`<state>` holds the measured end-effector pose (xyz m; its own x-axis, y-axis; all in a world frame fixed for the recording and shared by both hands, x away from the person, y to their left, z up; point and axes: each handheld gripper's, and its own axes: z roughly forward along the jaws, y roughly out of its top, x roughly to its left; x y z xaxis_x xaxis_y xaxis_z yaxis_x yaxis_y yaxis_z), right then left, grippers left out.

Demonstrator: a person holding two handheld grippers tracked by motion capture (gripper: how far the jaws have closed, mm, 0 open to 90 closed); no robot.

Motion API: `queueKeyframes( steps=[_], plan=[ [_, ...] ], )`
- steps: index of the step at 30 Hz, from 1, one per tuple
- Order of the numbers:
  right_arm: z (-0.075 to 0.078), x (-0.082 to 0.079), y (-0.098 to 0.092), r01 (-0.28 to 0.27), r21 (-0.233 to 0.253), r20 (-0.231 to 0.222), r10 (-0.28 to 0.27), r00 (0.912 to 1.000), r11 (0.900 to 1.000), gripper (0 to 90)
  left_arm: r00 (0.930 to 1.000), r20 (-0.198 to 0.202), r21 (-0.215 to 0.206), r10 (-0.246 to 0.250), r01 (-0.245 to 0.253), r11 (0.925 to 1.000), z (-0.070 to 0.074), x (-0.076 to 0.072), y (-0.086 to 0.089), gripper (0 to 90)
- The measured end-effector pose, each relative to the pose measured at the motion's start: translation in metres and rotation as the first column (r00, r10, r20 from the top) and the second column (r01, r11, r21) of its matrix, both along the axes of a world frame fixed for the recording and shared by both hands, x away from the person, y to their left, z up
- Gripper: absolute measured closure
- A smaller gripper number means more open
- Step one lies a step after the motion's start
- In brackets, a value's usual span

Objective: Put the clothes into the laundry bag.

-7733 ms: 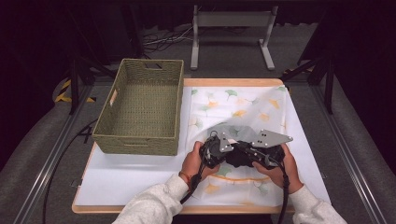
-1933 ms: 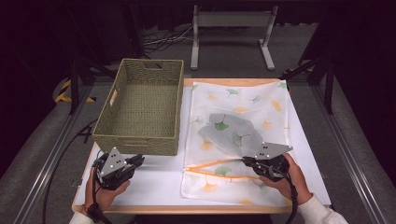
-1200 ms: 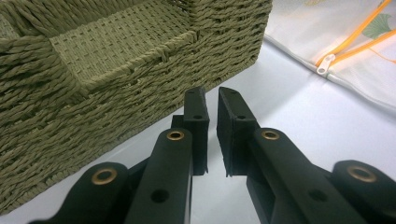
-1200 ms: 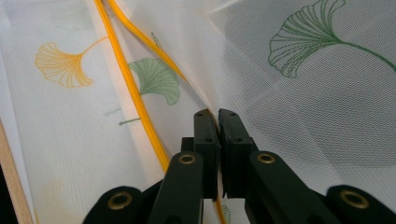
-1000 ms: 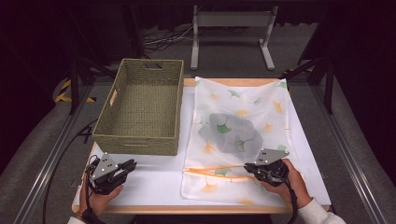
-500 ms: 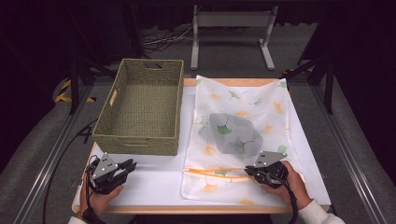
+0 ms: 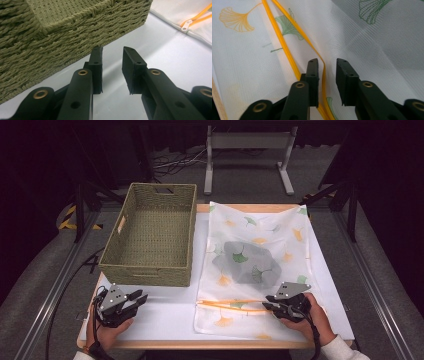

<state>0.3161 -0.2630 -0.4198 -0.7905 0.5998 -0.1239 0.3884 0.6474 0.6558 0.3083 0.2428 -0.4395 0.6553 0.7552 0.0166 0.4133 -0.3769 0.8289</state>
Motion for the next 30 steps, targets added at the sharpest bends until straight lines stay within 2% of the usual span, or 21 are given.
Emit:
queueKeyframes(
  steps=[2, 5, 8, 12, 14, 16, 17, 21, 25, 30],
  plan=[
    [0.001, -0.001, 0.000, -0.003, 0.006, 0.007, 0.003, 1.0000, 1.000, 71.0, 1.0000, 0.002, 0.003, 0.000, 0.000, 1.0000, 0.000, 0.000, 0.000, 70.1],
    [0.005, -0.004, -0.002, -0.003, 0.017, 0.027, 0.002, 0.9996, 1.000, 64.9, 1.0000, 0.001, 0.008, -0.004, 0.004, 1.0000, 0.000, 0.001, 0.000, 69.4],
    [0.008, -0.006, -0.005, -0.004, 0.026, 0.038, 0.003, 0.9993, 1.000, 64.4, 1.0000, 0.001, 0.002, -0.003, 0.003, 1.0000, 0.000, 0.002, -0.001, 68.8],
    [0.013, -0.011, -0.009, -0.006, 0.041, 0.076, 0.003, 0.9971, 0.999, 60.4, 1.0000, -0.001, 0.010, 0.008, -0.008, 0.9999, 0.000, 0.003, -0.002, 62.6],
    [0.018, -0.015, -0.010, -0.014, 0.043, 0.124, 0.009, 0.9923, 0.999, 59.4, 0.9999, 0.000, 0.017, 0.012, -0.012, 0.9998, -0.001, 0.004, -0.003, 58.7],
    [0.022, -0.016, -0.011, -0.016, 0.040, 0.152, 0.010, 0.9883, 0.999, 56.8, 0.9999, 0.002, 0.026, 0.017, -0.017, 0.9995, -0.001, 0.005, -0.003, 54.5],
    [0.022, -0.016, -0.011, -0.016, 0.040, 0.152, 0.010, 0.9883, 0.999, 56.8, 0.9999, 0.002, 0.026, 0.017, -0.017, 0.9995, -0.001, 0.005, -0.003, 52.7],
    [0.030, -0.017, -0.014, -0.010, 0.059, 0.208, -0.002, 0.9781, 0.998, 53.7, 0.9995, 0.004, 0.029, 0.032, -0.032, 0.9991, -0.001, 0.006, -0.003, 46.6],
    [0.035, -0.015, -0.020, 0.018, 0.070, 0.229, -0.034, 0.9727, 0.997, 49.9, 0.9989, 0.007, 0.028, 0.046, -0.046, 0.9985, -0.002, 0.006, -0.004, 39.1],
    [0.039, -0.011, -0.032, 0.056, 0.076, 0.251, -0.074, 0.9653, 0.996, 44.6, 0.9984, 0.016, 0.047, 0.054, -0.055, 0.9974, -0.003, 0.006, -0.001, 35.7]
  ],
)
